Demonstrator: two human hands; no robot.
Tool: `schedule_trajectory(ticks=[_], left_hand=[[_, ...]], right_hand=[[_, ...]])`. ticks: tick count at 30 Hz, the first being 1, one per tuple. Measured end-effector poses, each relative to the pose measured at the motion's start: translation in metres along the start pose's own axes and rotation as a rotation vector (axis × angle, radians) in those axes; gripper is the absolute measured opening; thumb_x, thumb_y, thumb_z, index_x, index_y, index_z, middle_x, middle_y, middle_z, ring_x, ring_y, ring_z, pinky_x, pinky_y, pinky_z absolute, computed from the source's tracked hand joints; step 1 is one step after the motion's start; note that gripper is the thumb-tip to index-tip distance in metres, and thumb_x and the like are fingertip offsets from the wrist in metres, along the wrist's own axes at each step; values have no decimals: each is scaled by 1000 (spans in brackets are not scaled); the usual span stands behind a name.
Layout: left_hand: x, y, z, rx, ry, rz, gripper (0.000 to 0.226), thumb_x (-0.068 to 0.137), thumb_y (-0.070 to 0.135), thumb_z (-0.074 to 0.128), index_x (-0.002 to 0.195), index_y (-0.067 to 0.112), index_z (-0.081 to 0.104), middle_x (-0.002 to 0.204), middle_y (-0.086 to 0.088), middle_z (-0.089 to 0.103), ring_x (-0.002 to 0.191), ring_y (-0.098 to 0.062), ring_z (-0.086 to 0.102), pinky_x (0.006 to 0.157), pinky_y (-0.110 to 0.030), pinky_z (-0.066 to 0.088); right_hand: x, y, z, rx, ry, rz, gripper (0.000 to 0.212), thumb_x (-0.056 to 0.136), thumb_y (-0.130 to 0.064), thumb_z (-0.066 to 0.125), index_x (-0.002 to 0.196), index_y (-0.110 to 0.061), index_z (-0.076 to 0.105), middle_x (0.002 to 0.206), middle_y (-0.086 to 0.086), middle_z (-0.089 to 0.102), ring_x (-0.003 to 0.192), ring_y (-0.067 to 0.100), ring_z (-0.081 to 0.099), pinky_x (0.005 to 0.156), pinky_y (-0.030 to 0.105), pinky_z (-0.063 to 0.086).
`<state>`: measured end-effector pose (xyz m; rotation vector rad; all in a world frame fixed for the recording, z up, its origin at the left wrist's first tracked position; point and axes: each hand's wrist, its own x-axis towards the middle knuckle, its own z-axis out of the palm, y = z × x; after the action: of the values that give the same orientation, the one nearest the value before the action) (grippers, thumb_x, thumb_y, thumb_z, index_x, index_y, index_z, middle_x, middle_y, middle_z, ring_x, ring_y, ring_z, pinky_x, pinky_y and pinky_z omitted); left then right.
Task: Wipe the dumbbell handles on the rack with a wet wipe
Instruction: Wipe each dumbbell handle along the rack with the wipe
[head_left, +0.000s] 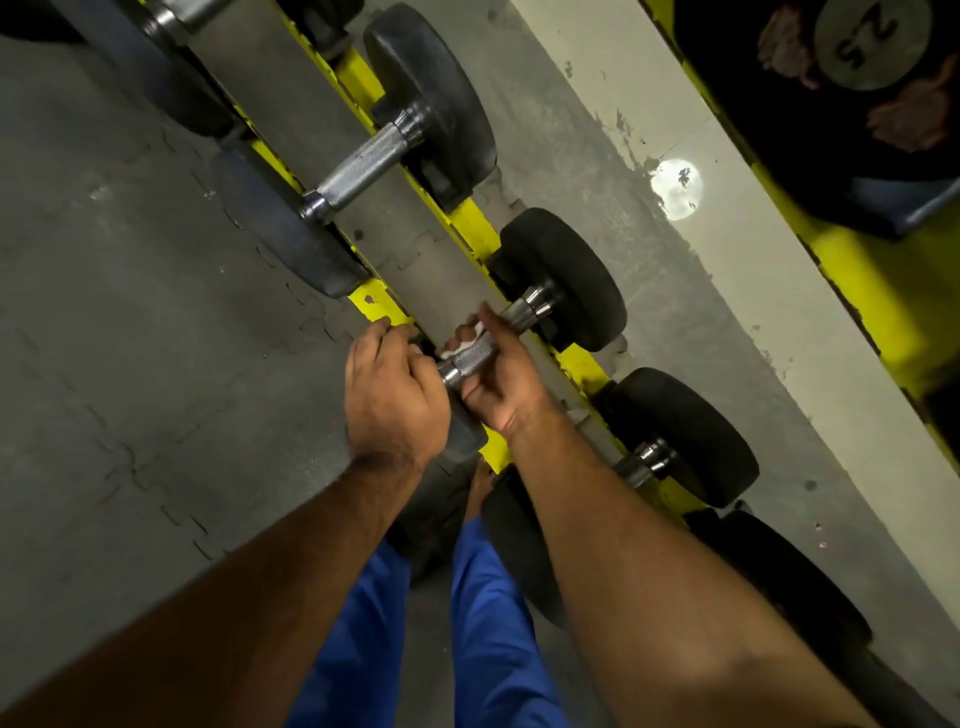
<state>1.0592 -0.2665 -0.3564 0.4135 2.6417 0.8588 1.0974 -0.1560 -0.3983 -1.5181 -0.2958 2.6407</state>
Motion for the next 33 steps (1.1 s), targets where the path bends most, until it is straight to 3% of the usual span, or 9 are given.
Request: schedule_trajectory(ticks=[5, 9, 11, 13, 17, 19, 25, 30, 33], left_hand=[[2, -1, -1, -5, -5, 7, 52, 89, 31, 30, 112, 1, 66, 123, -19, 61, 121, -33, 53, 103, -41, 41], [1, 1, -2, -12, 4, 32, 48, 89, 28, 31, 110, 3, 67, 116, -16, 63, 113, -32, 56, 97, -39, 42], [2, 0, -1, -6, -6, 23, 48, 89, 28, 31, 111, 3, 66, 116, -16, 63, 111, -32, 56, 95, -38, 43], [1, 2, -3, 2, -2, 21, 50, 90, 29, 31, 113, 3, 66, 119, -16, 62, 113, -31, 56, 96, -38, 42], [1, 2, -2, -2, 5, 19, 50, 90, 29, 31, 114, 4, 66, 120, -16, 62, 115, -30, 55, 96, -35, 41], [0, 2, -1, -5, 11, 15, 49, 89, 29, 31, 114, 4, 66, 120, -15, 62, 116, -30, 55, 97, -36, 41], [-2, 5, -4, 12, -14, 5, 47, 91, 27, 33, 114, 4, 66, 124, -16, 61, 119, -30, 54, 100, -39, 41], [-1, 5, -6, 17, -29, -3, 45, 92, 26, 34, 115, 3, 65, 124, -16, 61, 119, -30, 53, 100, -39, 41], [-2, 6, -6, 36, -33, -2, 48, 91, 28, 32, 115, 2, 65, 125, -17, 61, 120, -31, 53, 102, -40, 41]], right_hand=[[-3, -5, 5, -214, 78, 87, 26, 90, -21, 69, 71, -16, 53, 62, -1, 52, 62, 14, 58, 71, 30, 53], [-2, -33, 16, -18, 190, -104, 35, 93, -19, 64, 63, -20, 46, 51, -7, 46, 53, 8, 45, 70, 29, 48], [-2, -31, 15, 44, 205, -177, 28, 93, -16, 63, 68, -19, 51, 55, -6, 48, 54, 7, 47, 71, 27, 47], [-2, -29, 15, 49, 232, -177, 24, 94, -11, 61, 71, -16, 53, 61, -2, 48, 60, 10, 48, 70, 26, 47], [-2, -42, 28, -40, 335, -169, 33, 95, -13, 56, 65, -17, 45, 46, -4, 43, 51, 11, 44, 62, 27, 45], [-4, -39, 27, -15, 374, -209, 32, 95, -11, 56, 65, -16, 45, 53, -2, 46, 55, 12, 48, 60, 26, 45], [-21, -25, 8, -129, 222, 3, 13, 93, -11, 54, 80, -12, 58, 70, 5, 62, 67, 18, 61, 68, 31, 52], [-21, -35, 15, -47, 221, -94, 18, 93, -7, 52, 76, -11, 56, 62, 3, 61, 67, 18, 59, 68, 29, 50], [-28, -11, 11, -105, 184, 16, 11, 89, -5, 52, 86, -13, 59, 76, 3, 61, 70, 16, 59, 62, 24, 52]])
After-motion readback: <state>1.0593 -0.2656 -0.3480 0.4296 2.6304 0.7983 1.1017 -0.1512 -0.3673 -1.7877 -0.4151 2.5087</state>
